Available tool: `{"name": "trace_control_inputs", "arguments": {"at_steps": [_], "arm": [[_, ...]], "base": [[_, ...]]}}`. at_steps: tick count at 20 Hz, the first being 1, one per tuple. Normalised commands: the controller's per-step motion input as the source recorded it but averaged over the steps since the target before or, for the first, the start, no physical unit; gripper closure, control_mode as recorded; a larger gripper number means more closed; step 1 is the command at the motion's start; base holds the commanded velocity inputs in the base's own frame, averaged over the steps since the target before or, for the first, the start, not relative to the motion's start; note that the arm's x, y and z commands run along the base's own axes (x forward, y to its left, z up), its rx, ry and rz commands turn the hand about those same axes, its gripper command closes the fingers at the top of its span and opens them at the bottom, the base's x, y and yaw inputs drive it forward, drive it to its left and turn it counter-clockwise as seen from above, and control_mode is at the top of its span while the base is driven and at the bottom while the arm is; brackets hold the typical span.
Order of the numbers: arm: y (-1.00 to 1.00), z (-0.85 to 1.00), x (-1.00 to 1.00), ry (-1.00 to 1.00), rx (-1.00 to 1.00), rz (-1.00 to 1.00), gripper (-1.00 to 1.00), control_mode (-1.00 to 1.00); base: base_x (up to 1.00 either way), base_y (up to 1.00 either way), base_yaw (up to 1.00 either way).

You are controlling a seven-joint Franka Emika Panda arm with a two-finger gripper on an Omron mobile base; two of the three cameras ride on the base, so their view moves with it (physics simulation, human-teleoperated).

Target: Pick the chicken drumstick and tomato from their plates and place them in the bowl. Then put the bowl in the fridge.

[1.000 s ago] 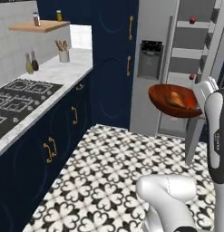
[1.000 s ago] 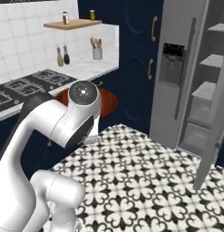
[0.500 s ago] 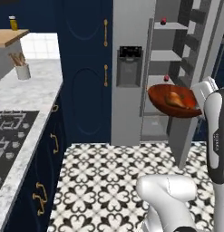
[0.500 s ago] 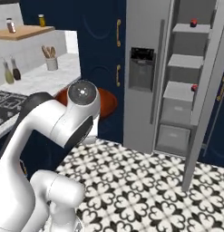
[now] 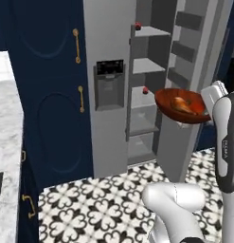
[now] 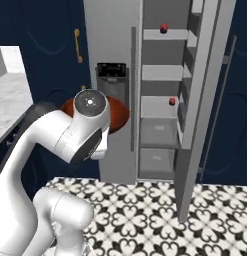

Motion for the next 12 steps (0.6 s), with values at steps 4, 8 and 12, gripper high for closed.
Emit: {"name": "trace_control_inputs", "arguments": {"at_steps": [4, 8, 12], "arm": [[0.00, 0.00, 0.00, 0.00, 0.00, 0.00, 1.00, 1.00], [0.00, 0.00, 0.00, 0.00, 0.00, 0.00, 1.00, 1.00], [0.00, 0.00, 0.00, 0.00, 0.00, 0.00, 1.00, 1.00]], "base": [[0.99, 0.24, -0.40], [1.00, 0.33, -0.30], [0.84, 0.24, -0.23]]}}
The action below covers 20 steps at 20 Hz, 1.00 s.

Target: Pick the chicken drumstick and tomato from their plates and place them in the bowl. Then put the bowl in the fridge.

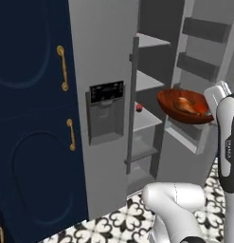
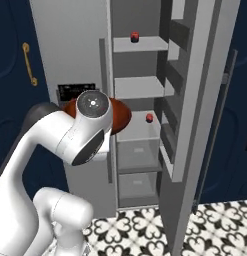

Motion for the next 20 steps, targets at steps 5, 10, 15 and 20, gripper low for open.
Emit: {"name": "trace_control_inputs", "arguments": {"at_steps": [5, 10, 15, 20], "arm": [[0.00, 0.00, 0.00, 0.00, 0.00, 0.00, 1.00, 1.00], [0.00, 0.00, 0.00, 0.00, 0.00, 0.00, 1.00, 1.00], [0.00, 0.00, 0.00, 0.00, 0.00, 0.00, 1.00, 1.00], [0.00, 0.00, 0.00, 0.00, 0.00, 0.00, 1.00, 1.00]], "base": [[0.84, 0.02, -0.18], [0.58, -0.11, -0.15], [0.44, -0.34, -0.13], [0.57, -0.10, -0.16]]}}
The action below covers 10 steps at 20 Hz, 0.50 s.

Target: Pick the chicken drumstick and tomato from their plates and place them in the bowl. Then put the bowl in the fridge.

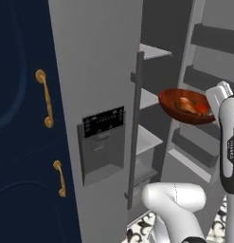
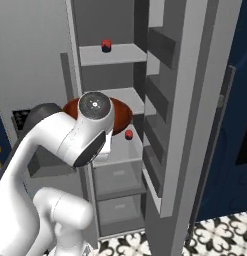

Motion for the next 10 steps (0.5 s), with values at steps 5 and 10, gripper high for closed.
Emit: {"name": "trace_control_inputs", "arguments": {"at_steps": [5, 10], "arm": [[0.00, 0.00, 0.00, 0.00, 0.00, 0.00, 1.00, 1.00], [0.00, 0.00, 0.00, 0.00, 0.00, 0.00, 1.00, 1.00]], "base": [[0.84, 0.24, -0.19], [0.55, -0.08, -0.05]]}}
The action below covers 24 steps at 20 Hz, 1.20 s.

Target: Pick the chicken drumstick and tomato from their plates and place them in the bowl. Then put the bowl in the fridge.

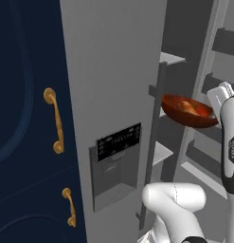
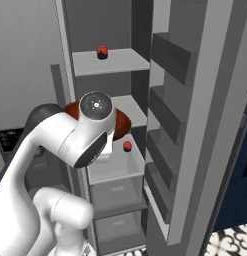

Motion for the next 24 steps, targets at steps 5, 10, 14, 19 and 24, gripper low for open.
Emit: {"name": "trace_control_inputs", "arguments": {"at_steps": [5, 10, 14, 19, 24], "arm": [[0.00, 0.00, 0.00, 0.00, 0.00, 0.00, 1.00, 1.00], [0.00, 0.00, 0.00, 0.00, 0.00, 0.00, 1.00, 1.00], [0.25, -0.09, 0.46, -0.02, -0.03, -0.10, 1.00, -1.00], [0.34, -0.16, 0.84, -0.05, -0.10, -0.07, 1.00, -1.00], [-0.06, -0.26, 0.66, 0.00, 0.00, 0.08, 1.00, -1.00]], "base": [[0.09, -0.12, 0.00], [0.01, -0.52, -0.08], [0.05, -0.03, -0.03], [0.00, 0.00, 0.00], [0.00, 0.00, 0.00]]}}
